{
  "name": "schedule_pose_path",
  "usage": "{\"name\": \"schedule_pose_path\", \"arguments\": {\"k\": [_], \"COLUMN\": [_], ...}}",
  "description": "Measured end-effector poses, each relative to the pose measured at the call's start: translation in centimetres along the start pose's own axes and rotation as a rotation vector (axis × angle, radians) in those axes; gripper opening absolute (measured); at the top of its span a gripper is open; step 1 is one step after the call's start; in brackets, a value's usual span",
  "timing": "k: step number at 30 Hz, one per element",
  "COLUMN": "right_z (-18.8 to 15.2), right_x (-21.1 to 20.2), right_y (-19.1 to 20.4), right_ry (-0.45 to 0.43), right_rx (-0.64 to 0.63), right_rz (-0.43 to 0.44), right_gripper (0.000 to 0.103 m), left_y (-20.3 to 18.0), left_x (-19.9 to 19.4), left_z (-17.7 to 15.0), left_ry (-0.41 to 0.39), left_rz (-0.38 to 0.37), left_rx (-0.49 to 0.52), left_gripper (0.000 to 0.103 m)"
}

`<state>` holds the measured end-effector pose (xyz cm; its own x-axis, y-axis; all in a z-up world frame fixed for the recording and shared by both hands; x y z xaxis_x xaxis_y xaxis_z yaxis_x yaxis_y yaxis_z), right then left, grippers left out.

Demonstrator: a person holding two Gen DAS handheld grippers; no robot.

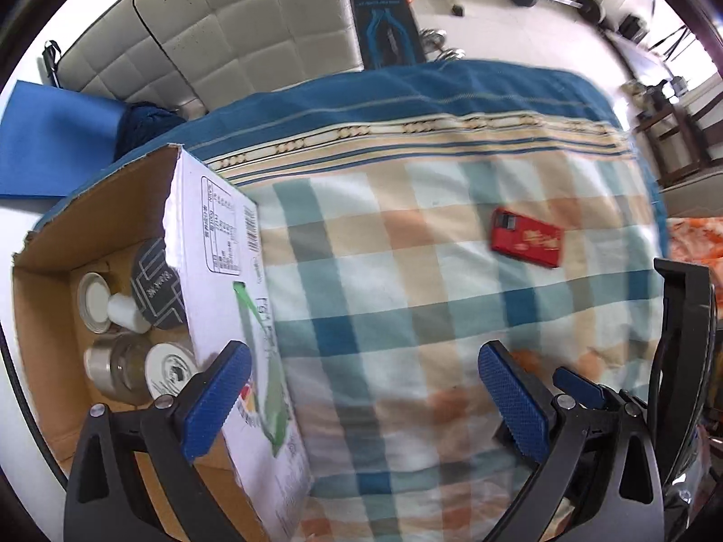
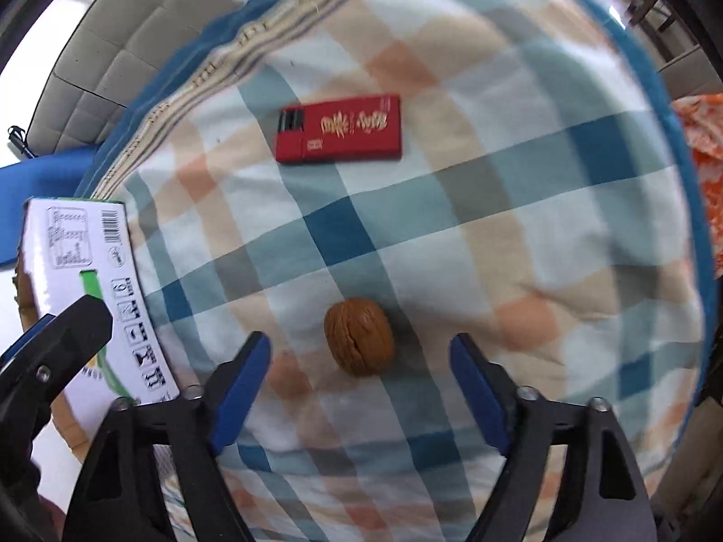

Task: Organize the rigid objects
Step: 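Move the right tool to the walnut and grasp it, then grasp the red rectangular box with the left tool while the right tool holds the walnut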

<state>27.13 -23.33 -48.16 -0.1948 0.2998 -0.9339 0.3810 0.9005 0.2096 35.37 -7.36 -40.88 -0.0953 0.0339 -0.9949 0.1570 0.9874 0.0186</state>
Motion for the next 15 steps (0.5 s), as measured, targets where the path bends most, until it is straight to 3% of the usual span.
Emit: {"name": "schedule_pose_path", "arguments": {"k": [3,9,15], "right_z": [0.2,0.9,4.0], "right_x": [1.0,-1.6,-5.8], "right_y": [-0.9,-3.0,-7.0], "right_ry": [0.028,-0.012,-0.09], "right_rx": [0.0,-0.001,0.053], "right_rz": [-0.028,-0.015,-0.038], "right_gripper": [0.036,0.036,0.036], "left_y": [-0.1,-1.9,-7.8], "left_x": [0.5,0.1,1.7], "left_z": [0.3,2.1,5.3], "left_ry": [0.021,0.017,0.059], "left_rz": [-0.023,-0.052,-0.122], "left_rx": [-0.01,0.0,0.079], "left_gripper": [0.103,0.103,0.103]}}
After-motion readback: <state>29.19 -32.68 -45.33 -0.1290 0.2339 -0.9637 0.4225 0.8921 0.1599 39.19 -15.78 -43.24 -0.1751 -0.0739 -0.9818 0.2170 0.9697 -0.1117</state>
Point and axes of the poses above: each gripper's, at about its wrist camera, not at the fingertips, and x roughly the way its jaws point, y to its left, z to its top, the point moved 8 cm from there along x, roughly the way its jaws point, and after that the axes turned 8 degrees about y, right-handed, at the moved point
